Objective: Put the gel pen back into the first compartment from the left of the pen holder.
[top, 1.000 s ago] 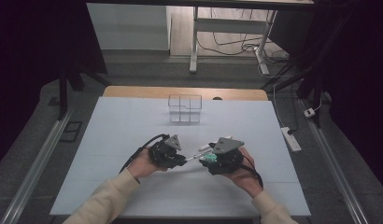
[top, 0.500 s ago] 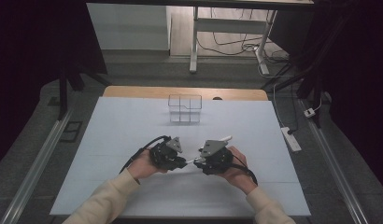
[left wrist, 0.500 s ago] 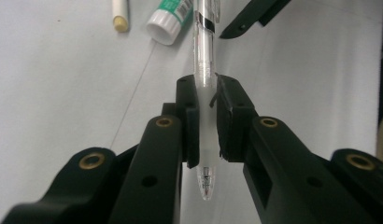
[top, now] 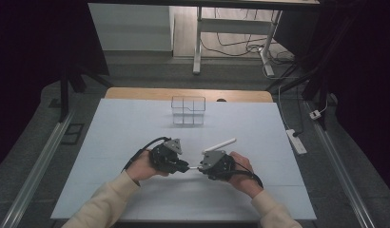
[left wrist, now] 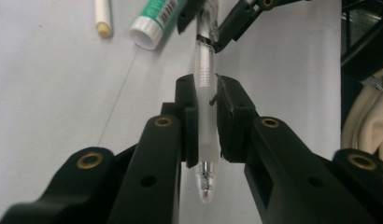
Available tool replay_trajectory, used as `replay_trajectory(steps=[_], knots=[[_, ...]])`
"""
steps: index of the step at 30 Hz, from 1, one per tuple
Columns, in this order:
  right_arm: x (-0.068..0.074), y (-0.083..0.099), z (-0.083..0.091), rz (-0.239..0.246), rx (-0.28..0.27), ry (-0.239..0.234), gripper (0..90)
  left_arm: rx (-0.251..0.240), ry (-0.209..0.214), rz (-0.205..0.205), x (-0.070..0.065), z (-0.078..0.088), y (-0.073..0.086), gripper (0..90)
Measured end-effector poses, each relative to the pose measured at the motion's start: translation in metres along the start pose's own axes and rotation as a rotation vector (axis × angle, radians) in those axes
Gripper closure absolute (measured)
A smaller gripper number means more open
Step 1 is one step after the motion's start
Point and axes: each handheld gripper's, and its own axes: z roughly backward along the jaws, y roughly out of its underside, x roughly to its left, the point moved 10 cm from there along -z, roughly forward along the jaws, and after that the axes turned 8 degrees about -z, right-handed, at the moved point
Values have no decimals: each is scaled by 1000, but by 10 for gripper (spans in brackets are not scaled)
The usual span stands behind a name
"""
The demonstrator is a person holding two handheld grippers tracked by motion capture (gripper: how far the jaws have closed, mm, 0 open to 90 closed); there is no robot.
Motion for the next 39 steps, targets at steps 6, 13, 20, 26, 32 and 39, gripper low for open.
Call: replay_trajectory(steps=[6,13,20,26,32,39], knots=[[4,-2,1,5,-27,-27,783,-77,-67,34,9,6,-5,687],[-2,0,4,-33,-41,-10,785,-134,-155,46,16,11,-11,497],[-11,-1,9,-93,-97,20,785,-186,-210,108,25,20,-11,419],[-20,-3,14,-153,-149,47,784,-198,-226,147,31,22,-7,376],[-25,-4,17,-193,-190,60,784,-231,-234,186,35,24,-7,346],[-24,-4,13,-195,-196,62,784,-244,-246,194,36,23,-9,338]])
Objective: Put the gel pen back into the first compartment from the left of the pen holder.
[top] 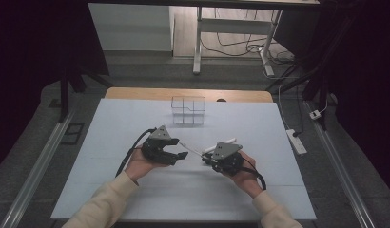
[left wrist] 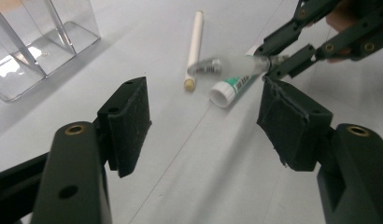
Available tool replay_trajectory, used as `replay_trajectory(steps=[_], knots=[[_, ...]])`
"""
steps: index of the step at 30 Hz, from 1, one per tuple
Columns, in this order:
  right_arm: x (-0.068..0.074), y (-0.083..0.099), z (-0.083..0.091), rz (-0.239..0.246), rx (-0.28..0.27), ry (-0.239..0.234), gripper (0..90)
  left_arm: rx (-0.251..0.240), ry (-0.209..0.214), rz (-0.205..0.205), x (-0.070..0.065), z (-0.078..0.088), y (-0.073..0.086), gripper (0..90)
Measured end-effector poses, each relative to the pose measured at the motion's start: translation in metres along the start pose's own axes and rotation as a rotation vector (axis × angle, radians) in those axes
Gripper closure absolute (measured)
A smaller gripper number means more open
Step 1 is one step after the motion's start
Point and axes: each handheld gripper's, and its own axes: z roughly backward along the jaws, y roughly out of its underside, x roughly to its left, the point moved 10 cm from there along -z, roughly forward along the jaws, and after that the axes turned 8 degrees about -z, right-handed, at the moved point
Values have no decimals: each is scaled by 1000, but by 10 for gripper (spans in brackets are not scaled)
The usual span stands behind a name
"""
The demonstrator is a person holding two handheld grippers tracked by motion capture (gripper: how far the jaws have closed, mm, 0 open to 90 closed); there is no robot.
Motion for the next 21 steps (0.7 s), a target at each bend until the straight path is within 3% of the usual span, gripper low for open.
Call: replay_trajectory(steps=[6,15,21], knots=[[7,1,-6,0,3,-12,783,-27,20,4,-2,-1,-3,406],[11,1,-10,10,-2,-13,782,-20,58,13,-6,-5,-1,561],[11,3,-11,14,2,-8,778,-32,108,47,-7,-5,-1,624]])
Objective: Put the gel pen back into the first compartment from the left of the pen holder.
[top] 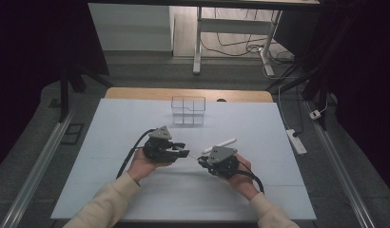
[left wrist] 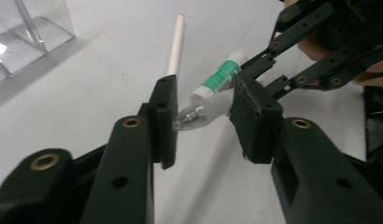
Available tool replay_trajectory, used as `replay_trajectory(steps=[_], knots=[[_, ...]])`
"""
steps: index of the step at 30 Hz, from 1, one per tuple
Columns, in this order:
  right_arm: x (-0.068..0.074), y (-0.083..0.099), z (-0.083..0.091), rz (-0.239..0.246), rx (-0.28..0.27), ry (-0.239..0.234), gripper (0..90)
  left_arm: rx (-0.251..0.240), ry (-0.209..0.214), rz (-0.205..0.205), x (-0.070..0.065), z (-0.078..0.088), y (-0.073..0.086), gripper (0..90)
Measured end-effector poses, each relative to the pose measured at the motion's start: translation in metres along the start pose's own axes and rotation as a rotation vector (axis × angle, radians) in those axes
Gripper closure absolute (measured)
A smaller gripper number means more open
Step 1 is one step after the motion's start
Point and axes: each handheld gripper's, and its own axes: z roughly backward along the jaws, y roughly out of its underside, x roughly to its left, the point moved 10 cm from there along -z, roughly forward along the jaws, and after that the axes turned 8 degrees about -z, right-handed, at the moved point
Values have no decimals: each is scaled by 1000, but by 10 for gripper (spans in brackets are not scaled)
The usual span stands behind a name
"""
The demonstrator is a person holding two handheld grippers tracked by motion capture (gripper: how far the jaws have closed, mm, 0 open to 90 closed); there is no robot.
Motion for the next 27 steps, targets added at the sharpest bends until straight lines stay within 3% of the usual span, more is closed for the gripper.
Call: replay_trajectory(steps=[6,10,18,27], knots=[[-3,2,0,-7,0,13,754,-28,86,22,-8,2,-4,733],[-5,2,0,-14,0,16,743,-37,105,7,-13,3,-7,775],[-6,2,0,-22,-13,23,721,-37,93,-14,-16,5,-10,795],[-15,-2,7,-106,-65,44,549,-61,70,-4,-8,17,-13,796]])
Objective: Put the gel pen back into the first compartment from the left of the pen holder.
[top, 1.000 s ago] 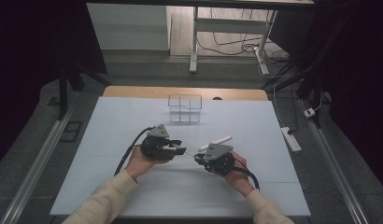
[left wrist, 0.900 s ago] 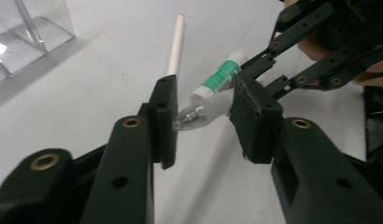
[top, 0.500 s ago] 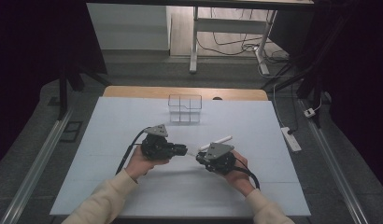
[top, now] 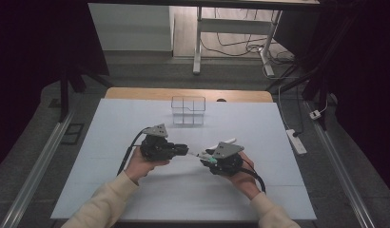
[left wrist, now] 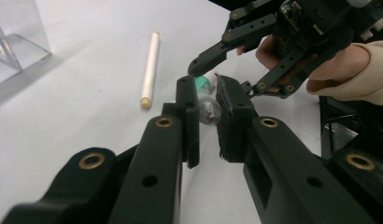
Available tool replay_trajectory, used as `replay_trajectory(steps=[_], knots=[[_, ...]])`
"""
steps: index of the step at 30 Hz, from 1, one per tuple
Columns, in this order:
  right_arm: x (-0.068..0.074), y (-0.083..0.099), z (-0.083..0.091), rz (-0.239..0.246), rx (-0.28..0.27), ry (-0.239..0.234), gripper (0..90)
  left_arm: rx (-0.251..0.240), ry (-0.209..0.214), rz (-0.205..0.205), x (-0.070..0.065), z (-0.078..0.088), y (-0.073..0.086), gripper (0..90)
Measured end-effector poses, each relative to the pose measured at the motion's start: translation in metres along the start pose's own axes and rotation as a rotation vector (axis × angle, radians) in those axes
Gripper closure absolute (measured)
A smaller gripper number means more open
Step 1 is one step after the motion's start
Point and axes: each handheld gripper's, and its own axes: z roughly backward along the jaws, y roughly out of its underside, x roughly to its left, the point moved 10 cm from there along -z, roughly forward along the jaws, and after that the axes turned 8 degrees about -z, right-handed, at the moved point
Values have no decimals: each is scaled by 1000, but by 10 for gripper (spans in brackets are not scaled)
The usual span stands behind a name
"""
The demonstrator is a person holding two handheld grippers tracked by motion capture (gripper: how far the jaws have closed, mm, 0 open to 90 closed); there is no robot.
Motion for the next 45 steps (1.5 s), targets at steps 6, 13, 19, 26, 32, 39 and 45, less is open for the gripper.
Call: replay_trajectory(steps=[6,13,19,26,32,39,45], knots=[[-8,0,12,-89,-46,6,486,-5,-8,3,4,7,0,796],[-20,5,28,-136,-83,43,452,-14,-26,-1,6,14,-1,796],[-26,17,39,-170,-93,63,443,-9,-40,-4,9,16,-1,795],[-33,29,51,-198,-93,88,436,5,-63,-8,13,20,1,795],[-34,41,57,-218,-88,100,437,-4,-71,6,16,24,0,795],[-36,45,60,-225,-88,110,432,-8,-76,11,19,27,0,795],[-37,48,59,-221,-70,110,431,-13,-82,13,21,30,0,795]])
